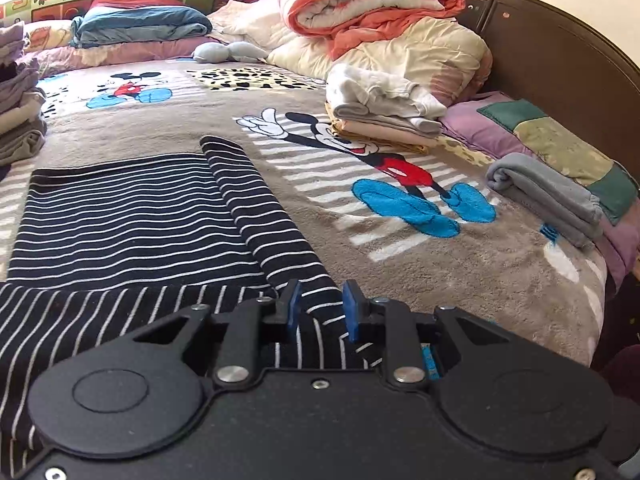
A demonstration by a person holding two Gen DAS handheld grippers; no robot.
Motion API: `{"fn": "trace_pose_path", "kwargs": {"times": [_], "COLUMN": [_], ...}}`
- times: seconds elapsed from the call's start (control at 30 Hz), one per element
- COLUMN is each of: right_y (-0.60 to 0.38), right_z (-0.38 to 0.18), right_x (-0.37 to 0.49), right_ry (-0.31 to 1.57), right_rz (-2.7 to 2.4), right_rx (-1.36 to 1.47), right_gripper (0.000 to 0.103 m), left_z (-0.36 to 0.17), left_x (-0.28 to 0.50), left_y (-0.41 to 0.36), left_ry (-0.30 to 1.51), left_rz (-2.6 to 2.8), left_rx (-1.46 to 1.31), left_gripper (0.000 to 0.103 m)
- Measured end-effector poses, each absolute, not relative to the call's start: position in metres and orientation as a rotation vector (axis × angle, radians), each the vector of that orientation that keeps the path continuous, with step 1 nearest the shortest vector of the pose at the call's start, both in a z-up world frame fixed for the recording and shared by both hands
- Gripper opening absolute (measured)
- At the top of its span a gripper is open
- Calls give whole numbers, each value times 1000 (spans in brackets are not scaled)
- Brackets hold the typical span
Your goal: Fold clothes
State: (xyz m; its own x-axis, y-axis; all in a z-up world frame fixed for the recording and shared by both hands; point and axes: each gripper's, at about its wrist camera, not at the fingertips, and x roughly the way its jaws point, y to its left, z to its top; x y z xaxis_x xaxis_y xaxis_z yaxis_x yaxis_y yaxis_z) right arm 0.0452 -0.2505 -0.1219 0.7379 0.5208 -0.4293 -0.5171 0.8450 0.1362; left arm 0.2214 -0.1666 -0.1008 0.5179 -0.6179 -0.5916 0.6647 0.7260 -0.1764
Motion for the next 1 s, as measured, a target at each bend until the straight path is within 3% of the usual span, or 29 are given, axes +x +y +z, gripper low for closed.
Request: {"fn": "trace_pose_path", "kwargs": {"times": [0.27, 0.37, 0.67, 0.87, 1.0], "right_y": [-250, -247, -235, -230, -223], "right_z": [-122, -134, -139, -143, -142], "right_x": [33, 42, 35, 30, 25], "right_ry": [413, 505, 498, 486, 486], "right_rz": [487, 539, 509, 497, 492], "right_rx": [-4, -1, -27, -40, -86], "right_gripper": [100, 103, 103, 103, 103], "left_z": [-91, -100, -130, -113, -120], "left_x": [202, 191, 178, 164, 168], "left_y": [-144, -154, -182, -181, -157], "left_ry": [664, 689, 744, 733, 767], "left_rz": [-790, -824, -794, -796, -773], "left_rx": [23, 47, 143, 179, 23], "left_gripper": [22, 22, 22, 22, 22]}}
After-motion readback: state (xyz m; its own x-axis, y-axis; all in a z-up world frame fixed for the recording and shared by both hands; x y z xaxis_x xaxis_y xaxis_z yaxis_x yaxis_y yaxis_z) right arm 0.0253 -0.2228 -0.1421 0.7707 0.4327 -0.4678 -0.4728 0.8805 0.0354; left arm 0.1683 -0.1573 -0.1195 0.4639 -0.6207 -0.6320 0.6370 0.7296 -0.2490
